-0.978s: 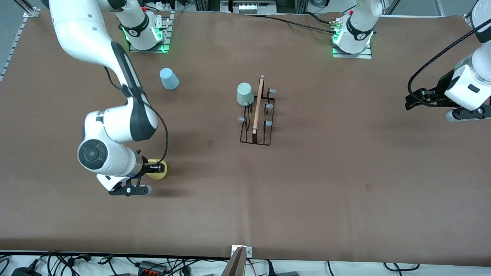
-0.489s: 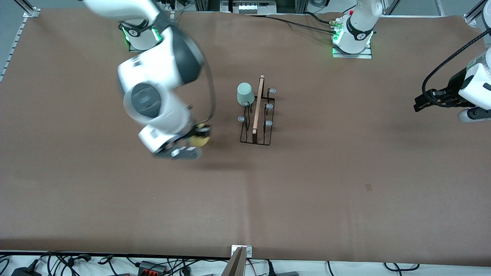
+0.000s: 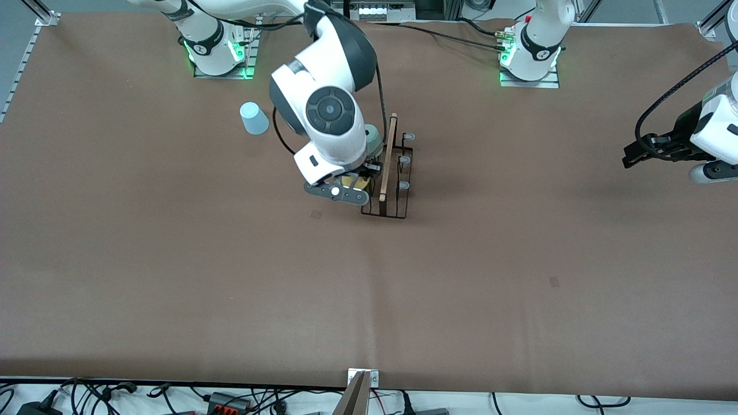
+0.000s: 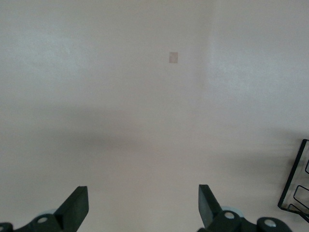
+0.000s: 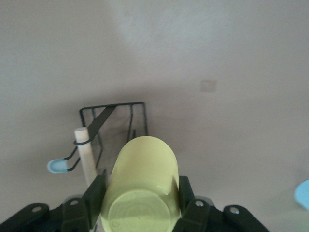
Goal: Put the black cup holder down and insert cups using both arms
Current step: 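Carry the yellow cup to the holder with the right gripper, then lower the yellow cup onto a holder peg with the right gripper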
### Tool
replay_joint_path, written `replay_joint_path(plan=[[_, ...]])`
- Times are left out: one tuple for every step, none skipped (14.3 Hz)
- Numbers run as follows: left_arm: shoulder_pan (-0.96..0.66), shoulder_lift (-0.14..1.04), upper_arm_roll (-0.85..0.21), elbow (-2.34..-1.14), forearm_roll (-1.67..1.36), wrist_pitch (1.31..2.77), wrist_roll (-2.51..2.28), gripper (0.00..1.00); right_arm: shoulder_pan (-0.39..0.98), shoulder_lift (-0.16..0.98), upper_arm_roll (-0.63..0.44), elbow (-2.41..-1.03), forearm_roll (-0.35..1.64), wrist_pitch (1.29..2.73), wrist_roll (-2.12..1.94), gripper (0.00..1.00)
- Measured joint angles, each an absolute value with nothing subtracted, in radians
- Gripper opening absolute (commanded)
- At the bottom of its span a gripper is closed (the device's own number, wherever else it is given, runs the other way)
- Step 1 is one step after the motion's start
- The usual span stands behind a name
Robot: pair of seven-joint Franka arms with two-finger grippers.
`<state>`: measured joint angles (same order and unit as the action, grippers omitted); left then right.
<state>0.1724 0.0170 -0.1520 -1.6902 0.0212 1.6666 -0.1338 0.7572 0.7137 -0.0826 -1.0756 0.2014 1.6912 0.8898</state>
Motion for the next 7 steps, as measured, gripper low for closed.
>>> replay_joint_path(plan=[[0.172, 0.017, -0.152, -1.69, 0.021, 1.667, -0.134, 1.0, 0.756, 0.724, -0.084, -1.077, 0.221, 1.704, 0.89, 0.29], [0.172, 0.017, -0.152, -1.69, 0.021, 1.667, -0.134, 1.0, 0.759, 0.731, -0.084, -1.082, 0.229, 1.717, 0.89, 0.29], [0.172, 0.017, -0.152, -1.69, 0.021, 1.667, -0.134, 1.0, 0.765, 0.736, -0.084, -1.091, 0.233, 1.729, 0.89, 0.29], [0.172, 0.017, -0.152, -1.69, 0.021, 1.667, -0.134, 1.0, 0.772, 0.739, -0.084, -1.101, 0.234, 1.744, 0.893, 0.29], [0.172, 0.017, -0.152, -1.69, 0.021, 1.667, -0.134, 1.0, 0.778, 0.74, -0.084, -1.112, 0.234, 1.76, 0.899, 0.29], [0.172, 0.017, -0.152, -1.69, 0.021, 1.667, -0.134, 1.0, 0.781, 0.741, -0.084, -1.122, 0.234, 1.77, 0.902, 0.29], [0.173, 0.017, -0.152, -1.69, 0.021, 1.667, -0.134, 1.0, 0.782, 0.741, -0.084, -1.13, 0.234, 1.774, 0.902, 0.29]])
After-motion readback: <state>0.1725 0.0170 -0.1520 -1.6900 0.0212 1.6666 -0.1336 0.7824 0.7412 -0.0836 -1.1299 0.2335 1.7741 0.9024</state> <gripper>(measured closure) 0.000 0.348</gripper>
